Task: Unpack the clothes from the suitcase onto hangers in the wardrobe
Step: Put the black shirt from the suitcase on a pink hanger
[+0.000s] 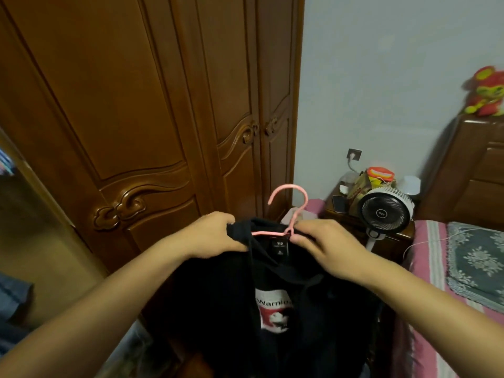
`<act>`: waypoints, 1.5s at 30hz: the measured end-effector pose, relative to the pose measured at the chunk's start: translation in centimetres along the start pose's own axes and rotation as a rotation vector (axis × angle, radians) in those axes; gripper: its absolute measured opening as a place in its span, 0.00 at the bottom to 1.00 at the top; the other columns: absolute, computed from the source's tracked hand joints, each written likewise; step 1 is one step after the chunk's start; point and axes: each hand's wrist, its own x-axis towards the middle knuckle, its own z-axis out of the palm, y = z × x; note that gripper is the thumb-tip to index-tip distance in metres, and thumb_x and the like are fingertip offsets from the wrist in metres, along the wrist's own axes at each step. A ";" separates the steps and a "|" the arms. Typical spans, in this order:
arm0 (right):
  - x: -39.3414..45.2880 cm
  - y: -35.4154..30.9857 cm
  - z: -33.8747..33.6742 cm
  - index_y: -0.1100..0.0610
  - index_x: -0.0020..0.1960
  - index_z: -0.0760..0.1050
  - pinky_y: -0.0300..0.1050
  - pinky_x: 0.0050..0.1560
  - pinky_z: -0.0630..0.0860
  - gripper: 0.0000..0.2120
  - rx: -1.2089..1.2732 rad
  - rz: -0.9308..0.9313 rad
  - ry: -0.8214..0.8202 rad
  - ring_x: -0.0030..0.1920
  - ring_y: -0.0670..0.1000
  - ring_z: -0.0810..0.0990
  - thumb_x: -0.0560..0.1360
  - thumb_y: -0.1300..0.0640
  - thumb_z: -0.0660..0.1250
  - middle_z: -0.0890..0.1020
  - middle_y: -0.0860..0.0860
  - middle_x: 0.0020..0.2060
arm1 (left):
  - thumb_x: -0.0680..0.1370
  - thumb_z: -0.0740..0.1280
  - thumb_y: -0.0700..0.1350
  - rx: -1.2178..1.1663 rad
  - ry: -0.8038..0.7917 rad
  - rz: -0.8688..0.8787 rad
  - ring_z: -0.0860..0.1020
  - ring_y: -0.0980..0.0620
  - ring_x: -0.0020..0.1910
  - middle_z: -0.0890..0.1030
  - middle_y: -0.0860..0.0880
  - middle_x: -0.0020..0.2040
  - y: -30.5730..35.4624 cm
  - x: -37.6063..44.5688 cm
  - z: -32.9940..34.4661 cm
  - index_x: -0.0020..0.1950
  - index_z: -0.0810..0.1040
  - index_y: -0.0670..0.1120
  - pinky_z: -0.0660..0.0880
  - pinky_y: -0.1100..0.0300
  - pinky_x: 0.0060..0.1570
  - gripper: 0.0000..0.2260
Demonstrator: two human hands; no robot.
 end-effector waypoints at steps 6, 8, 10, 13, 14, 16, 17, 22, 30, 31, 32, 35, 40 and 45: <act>-0.8 2.8 -1.7 0.51 0.55 0.77 0.47 0.44 0.78 0.13 -0.247 -0.137 0.118 0.45 0.48 0.80 0.82 0.44 0.59 0.79 0.43 0.46 | 0.78 0.72 0.45 -0.535 -0.230 0.104 0.76 0.51 0.43 0.79 0.47 0.42 -2.0 0.5 -2.4 0.46 0.76 0.47 0.70 0.54 0.45 0.06; -0.7 3.5 -1.5 0.48 0.57 0.77 0.46 0.45 0.79 0.14 -0.286 -0.154 -0.029 0.46 0.49 0.81 0.83 0.42 0.57 0.80 0.44 0.47 | 0.78 0.72 0.41 -0.397 0.106 0.218 0.68 0.56 0.35 0.71 0.52 0.33 -0.4 0.9 -2.4 0.38 0.69 0.48 0.65 0.57 0.39 0.14; -0.7 4.5 -1.9 0.48 0.57 0.77 0.48 0.44 0.79 0.16 -0.288 -0.106 0.077 0.46 0.51 0.82 0.82 0.41 0.56 0.81 0.45 0.48 | 0.78 0.72 0.41 -0.317 0.218 0.357 0.63 0.60 0.31 0.66 0.57 0.30 1.5 0.6 -2.0 0.36 0.65 0.49 0.63 0.63 0.35 0.18; -0.7 5.6 -4.8 0.49 0.55 0.79 0.52 0.43 0.79 0.19 -0.210 -0.029 0.387 0.43 0.54 0.82 0.82 0.39 0.56 0.83 0.49 0.44 | 0.76 0.75 0.45 -0.149 0.158 0.434 0.71 0.62 0.37 0.73 0.61 0.41 1.5 -1.3 -0.9 0.49 0.75 0.54 0.69 0.68 0.40 0.10; -0.7 5.8 -5.7 0.49 0.55 0.78 0.52 0.44 0.78 0.19 -0.191 -0.034 0.414 0.43 0.53 0.81 0.81 0.38 0.55 0.83 0.50 0.43 | 0.76 0.75 0.48 -0.028 0.217 0.398 0.73 0.63 0.47 0.72 0.62 0.51 0.1 -1.3 -0.5 0.60 0.75 0.59 0.71 0.66 0.50 0.16; -0.5 6.0 -6.8 0.50 0.54 0.78 0.50 0.44 0.75 0.19 -0.161 -0.049 0.410 0.42 0.52 0.80 0.81 0.38 0.55 0.82 0.49 0.42 | 0.76 0.74 0.52 0.117 0.333 0.296 0.66 0.58 0.68 0.64 0.58 0.67 -3.1 -0.4 -0.2 0.76 0.62 0.64 0.64 0.57 0.69 0.32; -0.4 6.1 -7.0 0.51 0.53 0.79 0.51 0.44 0.75 0.20 -0.150 -0.045 0.407 0.42 0.52 0.80 0.81 0.38 0.55 0.82 0.49 0.42 | 0.77 0.73 0.52 0.049 0.328 0.238 0.62 0.57 0.72 0.61 0.58 0.72 -4.2 0.0 0.0 0.78 0.57 0.65 0.61 0.54 0.72 0.35; -0.7 6.9 -6.3 0.47 0.52 0.77 0.42 0.44 0.74 0.18 -0.149 -0.033 0.381 0.42 0.46 0.78 0.81 0.37 0.55 0.80 0.44 0.40 | 0.83 0.65 0.44 -0.507 0.044 0.068 0.80 0.48 0.63 0.84 0.50 0.59 -7.1 1.6 3.1 0.61 0.81 0.48 0.77 0.52 0.63 0.08; -1.3 6.4 -6.3 0.46 0.51 0.76 0.29 0.42 0.68 0.10 -0.140 -0.084 0.233 0.40 0.33 0.74 0.81 0.44 0.59 0.74 0.31 0.38 | 0.84 0.63 0.47 -0.186 0.224 0.116 0.76 0.67 0.53 0.81 0.61 0.53 -6.2 1.3 -5.3 0.55 0.82 0.56 0.68 0.63 0.56 0.09; -1.2 6.3 -6.3 0.47 0.51 0.78 0.29 0.42 0.68 0.11 -0.129 -0.080 0.249 0.41 0.33 0.75 0.81 0.44 0.59 0.75 0.31 0.38 | 0.83 0.63 0.51 -0.208 0.217 0.144 0.76 0.67 0.57 0.80 0.63 0.56 -4.8 0.8 -5.4 0.58 0.81 0.58 0.68 0.64 0.59 0.08; -1.1 6.1 -6.3 0.48 0.52 0.79 0.30 0.42 0.69 0.13 -0.124 -0.077 0.261 0.41 0.33 0.75 0.81 0.43 0.59 0.76 0.32 0.38 | 0.82 0.64 0.54 -0.252 0.202 0.178 0.76 0.65 0.60 0.80 0.63 0.58 -3.3 0.1 -5.1 0.62 0.80 0.59 0.69 0.63 0.61 0.10; -1.1 5.8 -6.3 0.51 0.54 0.82 0.32 0.43 0.72 0.17 -0.090 -0.060 0.264 0.43 0.36 0.79 0.80 0.42 0.59 0.79 0.34 0.41 | 0.80 0.63 0.59 -0.071 0.148 0.301 0.76 0.63 0.62 0.79 0.63 0.62 -1.0 -1.1 -1.8 0.66 0.79 0.58 0.72 0.59 0.65 0.16; -0.8 5.5 -8.0 0.49 0.53 0.82 0.39 0.42 0.73 0.12 -0.033 0.010 0.186 0.41 0.38 0.79 0.81 0.46 0.62 0.82 0.38 0.39 | 0.85 0.60 0.49 -0.034 0.257 0.359 0.80 0.62 0.52 0.84 0.60 0.50 1.1 -0.5 0.8 0.55 0.82 0.55 0.78 0.51 0.55 0.10; -0.5 3.6 -6.7 0.51 0.54 0.80 0.49 0.43 0.77 0.19 -0.143 -0.087 0.015 0.43 0.45 0.81 0.81 0.39 0.58 0.84 0.45 0.42 | 0.84 0.60 0.46 -0.005 0.354 0.512 0.81 0.55 0.45 0.83 0.54 0.44 6.7 0.3 3.7 0.49 0.79 0.52 0.78 0.50 0.49 0.09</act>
